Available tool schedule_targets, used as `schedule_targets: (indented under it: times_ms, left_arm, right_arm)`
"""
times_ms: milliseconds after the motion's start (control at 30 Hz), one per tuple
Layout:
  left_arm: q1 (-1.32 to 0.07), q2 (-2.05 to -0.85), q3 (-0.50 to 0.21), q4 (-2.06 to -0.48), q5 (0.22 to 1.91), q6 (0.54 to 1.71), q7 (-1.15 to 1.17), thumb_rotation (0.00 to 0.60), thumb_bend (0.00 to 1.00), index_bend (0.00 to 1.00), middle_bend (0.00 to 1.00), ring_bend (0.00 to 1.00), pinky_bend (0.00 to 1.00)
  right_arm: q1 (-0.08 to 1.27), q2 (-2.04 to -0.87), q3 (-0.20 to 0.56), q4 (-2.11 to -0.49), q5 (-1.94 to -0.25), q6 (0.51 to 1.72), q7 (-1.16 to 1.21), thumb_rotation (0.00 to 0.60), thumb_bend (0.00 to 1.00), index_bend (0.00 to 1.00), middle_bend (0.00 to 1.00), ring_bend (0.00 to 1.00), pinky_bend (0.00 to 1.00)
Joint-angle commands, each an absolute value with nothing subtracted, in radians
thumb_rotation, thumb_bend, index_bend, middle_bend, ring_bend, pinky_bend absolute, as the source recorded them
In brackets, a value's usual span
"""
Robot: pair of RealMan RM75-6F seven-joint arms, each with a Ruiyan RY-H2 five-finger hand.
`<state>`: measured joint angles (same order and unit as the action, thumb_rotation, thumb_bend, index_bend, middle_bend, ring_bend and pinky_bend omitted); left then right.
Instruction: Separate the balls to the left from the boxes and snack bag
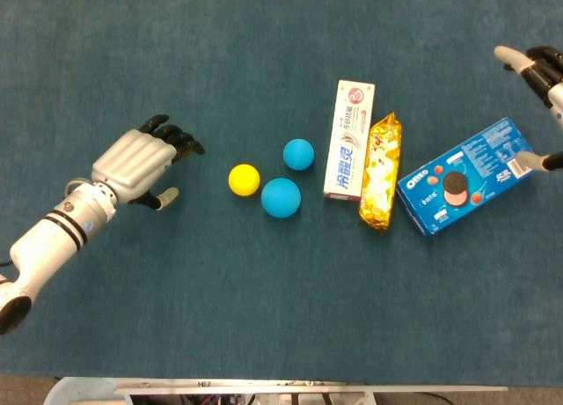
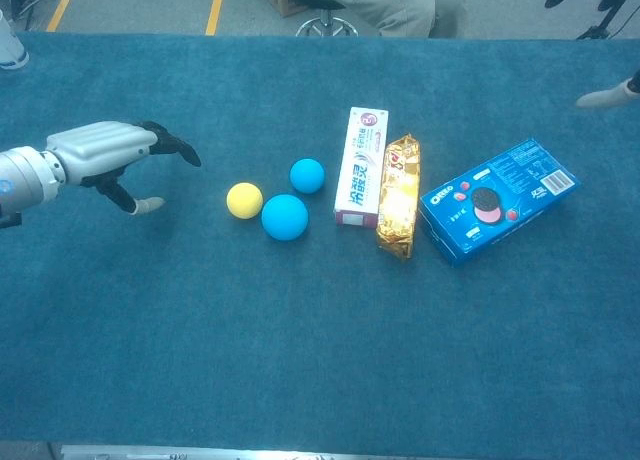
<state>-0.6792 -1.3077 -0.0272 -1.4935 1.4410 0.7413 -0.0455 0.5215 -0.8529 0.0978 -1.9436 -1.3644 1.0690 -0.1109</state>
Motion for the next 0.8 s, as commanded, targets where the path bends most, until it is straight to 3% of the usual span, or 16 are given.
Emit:
schedule_targets:
  times_ms: [33, 800]
  left_arm:
    - [-0.68, -1.321, -0.025, -1.498, 1.428, 0.743, -0.033, 0.6, 0.37, 0.2, 0.2, 0.13, 0.01]
    - [-0.742, -1.471, -0.058, -1.432, 1.357, 0.718, -0.034, 0.6, 0.37, 0.25, 0.24, 0.16, 0.01]
  right_arm:
    - [0.476, -0.885, 0.076, -1.963, -1.379, 1.13, -0.176, 0.6, 0.0, 0.02, 0.23, 0.14, 0.27]
    - [0.377, -0.861, 0.039, -1.964, -1.394, 1.172, -0.126, 0.6, 0.0, 0.02, 0.23, 0.14, 0.27]
